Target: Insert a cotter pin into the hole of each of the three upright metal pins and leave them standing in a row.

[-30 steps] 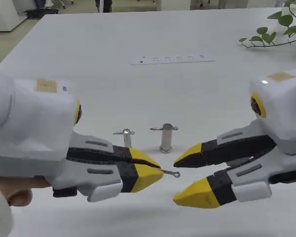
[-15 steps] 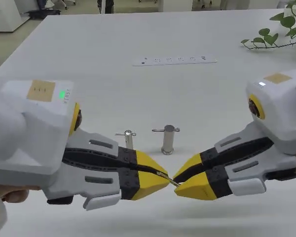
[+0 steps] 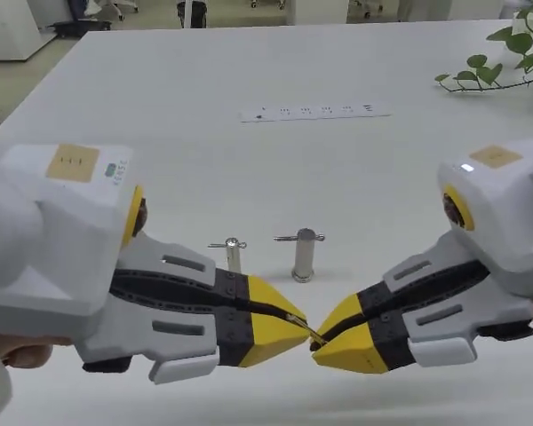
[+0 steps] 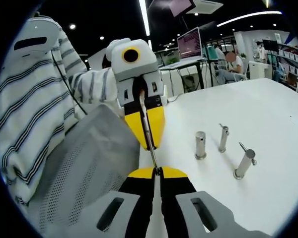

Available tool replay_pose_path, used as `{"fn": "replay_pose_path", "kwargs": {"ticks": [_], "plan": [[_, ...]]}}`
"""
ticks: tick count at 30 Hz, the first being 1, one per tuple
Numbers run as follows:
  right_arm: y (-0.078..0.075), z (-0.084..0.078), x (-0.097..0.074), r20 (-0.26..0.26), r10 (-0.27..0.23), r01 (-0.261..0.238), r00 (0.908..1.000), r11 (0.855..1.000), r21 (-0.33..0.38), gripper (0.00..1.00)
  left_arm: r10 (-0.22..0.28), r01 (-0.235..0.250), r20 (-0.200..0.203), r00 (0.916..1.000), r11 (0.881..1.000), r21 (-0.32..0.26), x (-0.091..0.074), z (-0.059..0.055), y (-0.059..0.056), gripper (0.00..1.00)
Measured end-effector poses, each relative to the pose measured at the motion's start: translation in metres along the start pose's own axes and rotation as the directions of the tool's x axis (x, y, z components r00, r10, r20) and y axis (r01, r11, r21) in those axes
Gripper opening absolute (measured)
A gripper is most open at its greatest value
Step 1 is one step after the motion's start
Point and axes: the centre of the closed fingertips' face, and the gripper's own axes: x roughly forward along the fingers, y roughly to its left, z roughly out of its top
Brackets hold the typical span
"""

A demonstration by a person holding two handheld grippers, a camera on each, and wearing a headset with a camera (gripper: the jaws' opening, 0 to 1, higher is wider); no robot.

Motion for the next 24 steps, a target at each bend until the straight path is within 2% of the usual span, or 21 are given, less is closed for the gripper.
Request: {"fn": "replay_pose_path", "kwargs": {"ticks": [7,12,15,20,23,24], "plan": [[-0.006,0.003,-0.003,-0.021,-0.039,0.038,0.9990,0.997,-0.063,0.04,0.028,-0.027,0.003,0.9996,1.000,-0.014,-0.004,-0.004,0.005,0.00],[-0.007,0.006,-0.005,-0.037,-0.049,0.046,0.9981,0.995,-0.088,0.04,0.038,-0.038,-0.002,0.9993,0.999,-0.024,-0.006,-0.011,0.006,0.00],[-0.007,0.009,-0.005,-0.051,-0.048,0.042,0.9975,0.994,-0.105,0.04,0.040,-0.041,-0.010,0.9991,0.998,-0.049,-0.008,-0.015,0.007,0.00],[-0.007,0.010,-0.005,-0.075,-0.045,0.036,0.9962,0.992,-0.119,0.04,0.044,-0.043,0.010,0.9990,0.997,-0.067,-0.009,-0.014,0.007,0.01],[-0.008,0.009,-0.003,-0.096,-0.035,0.024,0.9947,0.993,-0.112,0.04,0.059,-0.051,0.052,0.9969,0.988,-0.144,-0.010,-0.013,0.010,0.01],[-0.010,0.009,-0.003,-0.096,-0.036,0.025,0.9947,0.994,-0.110,0.04,0.056,-0.049,0.048,0.9973,0.990,-0.130,-0.010,-0.014,0.008,0.01]]}}
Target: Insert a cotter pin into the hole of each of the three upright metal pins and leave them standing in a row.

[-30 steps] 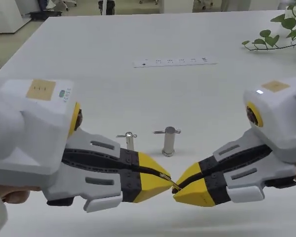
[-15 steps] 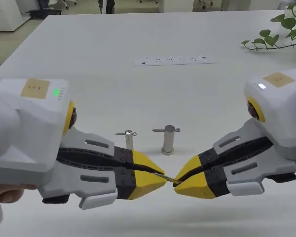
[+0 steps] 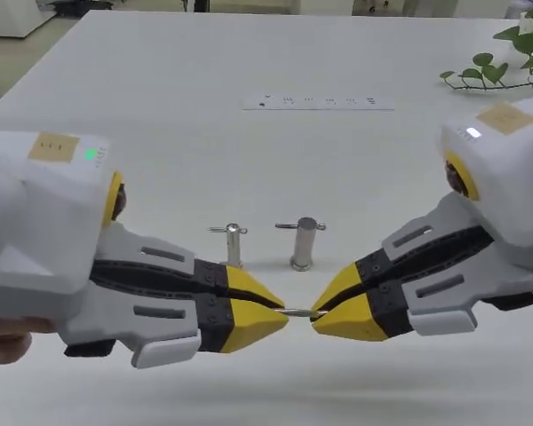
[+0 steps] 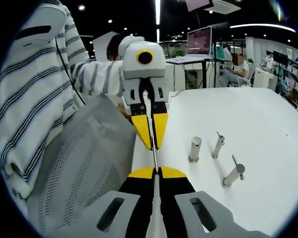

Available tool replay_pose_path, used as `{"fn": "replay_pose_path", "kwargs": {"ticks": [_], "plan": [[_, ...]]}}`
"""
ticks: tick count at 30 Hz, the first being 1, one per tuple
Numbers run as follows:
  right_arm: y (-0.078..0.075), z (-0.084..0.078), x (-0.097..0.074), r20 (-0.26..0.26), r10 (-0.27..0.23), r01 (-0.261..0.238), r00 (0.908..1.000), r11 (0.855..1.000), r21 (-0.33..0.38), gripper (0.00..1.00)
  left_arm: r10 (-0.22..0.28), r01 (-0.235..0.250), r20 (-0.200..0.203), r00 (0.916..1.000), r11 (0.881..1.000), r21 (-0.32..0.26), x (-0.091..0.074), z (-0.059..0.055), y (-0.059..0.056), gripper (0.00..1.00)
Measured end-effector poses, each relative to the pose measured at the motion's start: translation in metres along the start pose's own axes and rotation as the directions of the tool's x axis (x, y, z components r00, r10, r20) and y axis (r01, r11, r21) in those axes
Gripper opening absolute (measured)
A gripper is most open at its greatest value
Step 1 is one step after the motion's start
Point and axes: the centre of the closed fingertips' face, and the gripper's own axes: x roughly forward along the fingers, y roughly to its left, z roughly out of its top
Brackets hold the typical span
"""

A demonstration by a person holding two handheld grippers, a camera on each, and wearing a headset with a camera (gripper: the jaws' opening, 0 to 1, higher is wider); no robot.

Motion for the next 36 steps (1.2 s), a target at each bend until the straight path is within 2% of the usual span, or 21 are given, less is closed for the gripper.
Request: {"fn": "replay_pose_path", "kwargs": {"ticks": [3,7,10,12,13,15,16,19,22,24,26,29,32,36], "plan": [[0.000,-0.003,0.003,-0.022,0.011,-0.011,0.9997,1.000,0.007,0.04,0.018,-0.018,0.005,0.9998,1.000,-0.001,-0.001,-0.004,0.003,0.02],[-0.006,-0.010,0.007,-0.068,0.005,-0.004,0.9977,1.000,0.017,0.04,0.066,-0.066,0.029,0.9974,0.998,-0.011,-0.010,-0.007,0.015,0.12],[-0.010,-0.014,0.011,-0.089,0.007,0.000,0.9960,0.997,0.082,0.04,0.107,-0.106,0.016,0.9942,0.994,-0.013,-0.017,-0.013,0.025,0.18],[-0.014,-0.018,0.012,-0.112,0.000,0.011,0.9937,0.995,0.100,0.04,0.150,-0.150,0.013,0.9886,0.989,-0.008,-0.024,-0.017,0.036,0.22],[-0.017,-0.020,0.013,-0.124,-0.012,0.025,0.9922,0.994,0.105,0.04,0.205,-0.205,0.021,0.9785,0.979,-0.004,-0.029,-0.018,0.047,0.27],[-0.024,-0.022,0.013,-0.135,-0.023,0.039,0.9905,0.992,0.118,0.04,0.253,-0.253,0.033,0.9669,0.967,-0.017,-0.035,-0.020,0.058,0.38],[-0.026,-0.022,0.014,-0.140,-0.028,0.045,0.9897,0.992,0.121,0.04,0.249,-0.248,0.033,0.9679,0.968,-0.024,-0.036,-0.021,0.059,0.41],[-0.032,-0.023,0.015,-0.165,-0.045,0.063,0.9853,0.992,0.110,0.04,0.264,-0.263,0.034,0.9639,0.964,-0.023,-0.038,-0.024,0.066,0.41],[-0.040,-0.025,0.016,-0.190,-0.056,0.076,0.9803,0.992,0.100,0.04,0.269,-0.268,0.014,0.9631,0.963,-0.019,-0.035,-0.033,0.073,0.41],[-0.043,-0.026,0.017,-0.197,-0.062,0.083,0.9784,0.991,0.101,0.04,0.263,-0.263,0.005,0.9647,0.964,-0.028,-0.033,-0.038,0.075,0.41],[-0.046,-0.027,0.017,-0.209,-0.072,0.094,0.9753,0.991,0.100,0.04,0.242,-0.241,0.018,0.9701,0.969,-0.057,-0.028,-0.041,0.077,0.41],[-0.050,-0.029,0.018,-0.230,-0.081,0.105,0.9698,0.990,0.097,0.04,0.226,-0.226,-0.005,0.9740,0.973,-0.052,-0.022,-0.049,0.080,0.41],[-0.054,-0.032,0.020,-0.250,-0.089,0.119,0.9642,0.987,0.107,0.04,0.215,-0.215,-0.008,0.9767,0.975,-0.060,-0.018,-0.054,0.083,0.38],[-0.058,-0.032,0.022,-0.253,-0.096,0.130,0.9628,0.984,0.121,0.04,0.237,-0.239,-0.040,0.9708,0.970,-0.054,-0.013,-0.065,0.090,0.31]]}}
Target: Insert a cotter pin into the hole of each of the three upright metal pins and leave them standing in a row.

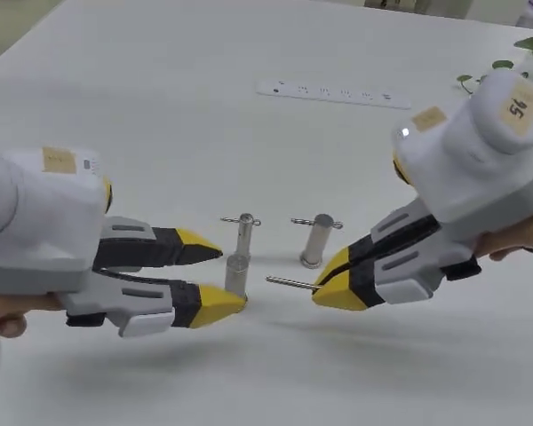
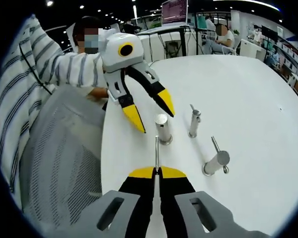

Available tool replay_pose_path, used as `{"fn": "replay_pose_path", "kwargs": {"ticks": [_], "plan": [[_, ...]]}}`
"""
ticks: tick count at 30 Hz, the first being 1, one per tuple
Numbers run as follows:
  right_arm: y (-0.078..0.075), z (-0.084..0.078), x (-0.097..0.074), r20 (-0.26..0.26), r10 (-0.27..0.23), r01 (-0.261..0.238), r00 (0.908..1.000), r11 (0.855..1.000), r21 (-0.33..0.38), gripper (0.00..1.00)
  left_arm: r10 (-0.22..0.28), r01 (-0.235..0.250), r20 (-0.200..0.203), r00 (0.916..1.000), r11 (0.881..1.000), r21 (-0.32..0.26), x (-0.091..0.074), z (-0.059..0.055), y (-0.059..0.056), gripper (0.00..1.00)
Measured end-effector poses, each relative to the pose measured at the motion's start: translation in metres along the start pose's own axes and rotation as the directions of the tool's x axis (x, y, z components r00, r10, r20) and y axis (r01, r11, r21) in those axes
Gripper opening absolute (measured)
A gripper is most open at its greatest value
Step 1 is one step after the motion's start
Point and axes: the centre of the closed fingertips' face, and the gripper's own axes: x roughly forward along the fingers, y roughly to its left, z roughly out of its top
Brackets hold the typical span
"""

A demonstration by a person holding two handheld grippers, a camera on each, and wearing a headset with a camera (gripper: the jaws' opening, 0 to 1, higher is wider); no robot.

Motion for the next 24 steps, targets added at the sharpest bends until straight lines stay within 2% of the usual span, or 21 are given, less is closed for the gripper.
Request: {"fn": "replay_pose_path", "kwargs": {"ticks": [3,7,9,11,13,24], "plan": [[-0.002,0.001,0.001,-0.004,-0.004,0.004,1.0000,1.000,0.006,0.04,-0.001,0.001,-0.015,0.9999,1.000,0.004,0.004,-0.006,0.001,0.29],[-0.004,0.003,0.003,0.001,-0.005,0.005,1.0000,1.000,0.012,0.04,0.005,-0.005,-0.006,1.0000,1.000,-0.005,0.009,-0.009,0.001,0.26],[-0.005,0.004,0.004,0.001,-0.005,0.005,1.0000,1.000,0.016,0.04,0.022,-0.022,-0.013,0.9997,1.000,0.012,0.012,-0.012,0.003,0.24],[-0.006,0.005,0.006,0.003,-0.005,0.005,1.0000,1.000,0.019,0.04,0.033,-0.033,-0.011,0.9994,0.999,0.013,0.013,-0.012,0.005,0.22],[-0.006,0.006,0.006,0.005,-0.003,0.003,1.0000,1.000,0.021,0.04,0.036,-0.036,0.013,0.9993,0.999,-0.010,0.014,-0.008,0.005,0.16],[-0.008,0.009,0.011,0.011,0.005,-0.005,0.9999,1.000,0.022,0.04,0.025,-0.025,0.002,0.9997,1.000,0.013,0.016,-0.011,0.004,0.12]]}}
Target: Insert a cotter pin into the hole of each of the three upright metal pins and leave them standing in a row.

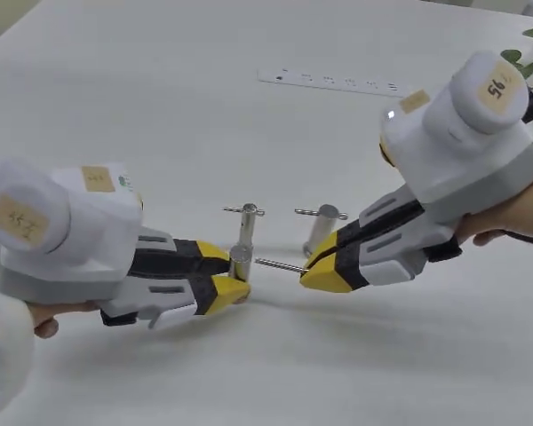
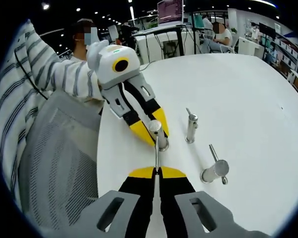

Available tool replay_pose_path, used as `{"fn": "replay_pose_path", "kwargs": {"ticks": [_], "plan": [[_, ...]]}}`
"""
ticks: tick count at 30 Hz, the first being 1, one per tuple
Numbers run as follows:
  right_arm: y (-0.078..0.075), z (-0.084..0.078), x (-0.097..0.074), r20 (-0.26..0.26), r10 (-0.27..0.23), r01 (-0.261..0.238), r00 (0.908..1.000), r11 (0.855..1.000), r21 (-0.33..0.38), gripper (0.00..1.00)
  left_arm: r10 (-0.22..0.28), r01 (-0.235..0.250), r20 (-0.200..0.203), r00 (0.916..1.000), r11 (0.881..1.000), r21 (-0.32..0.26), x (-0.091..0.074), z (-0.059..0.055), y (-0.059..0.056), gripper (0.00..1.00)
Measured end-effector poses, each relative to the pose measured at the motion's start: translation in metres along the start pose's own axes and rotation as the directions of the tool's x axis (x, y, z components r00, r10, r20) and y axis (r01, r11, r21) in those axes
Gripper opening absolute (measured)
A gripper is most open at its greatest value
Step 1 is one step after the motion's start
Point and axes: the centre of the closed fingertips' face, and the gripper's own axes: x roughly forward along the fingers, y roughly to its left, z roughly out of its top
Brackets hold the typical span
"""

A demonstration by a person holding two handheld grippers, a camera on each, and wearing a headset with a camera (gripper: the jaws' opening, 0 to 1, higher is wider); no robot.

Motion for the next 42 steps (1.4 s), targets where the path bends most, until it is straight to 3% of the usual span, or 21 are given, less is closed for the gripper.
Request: {"fn": "replay_pose_path", "kwargs": {"ticks": [3,11,37,42], "plan": [[0.000,0.004,0.001,0.016,-0.001,0.001,0.9999,1.000,-0.030,0.04,0.004,-0.004,0.001,1.0000,1.000,-0.011,0.000,0.000,0.000,0.12],[0.001,0.005,0.003,0.000,-0.002,0.002,1.0000,1.000,-0.027,0.04,0.009,-0.009,-0.001,1.0000,1.000,0.016,0.001,0.000,0.000,0.12],[0.002,0.027,0.022,0.014,-0.003,0.004,0.9999,0.999,-0.042,0.04,0.017,-0.017,0.005,0.9998,1.000,-0.007,0.002,0.000,-0.002,0.12],[0.003,0.029,0.022,0.005,0.003,-0.003,1.0000,0.996,-0.087,0.07,0.016,-0.016,0.004,0.9999,1.000,0.000,0.002,0.001,-0.002,0.12]]}}
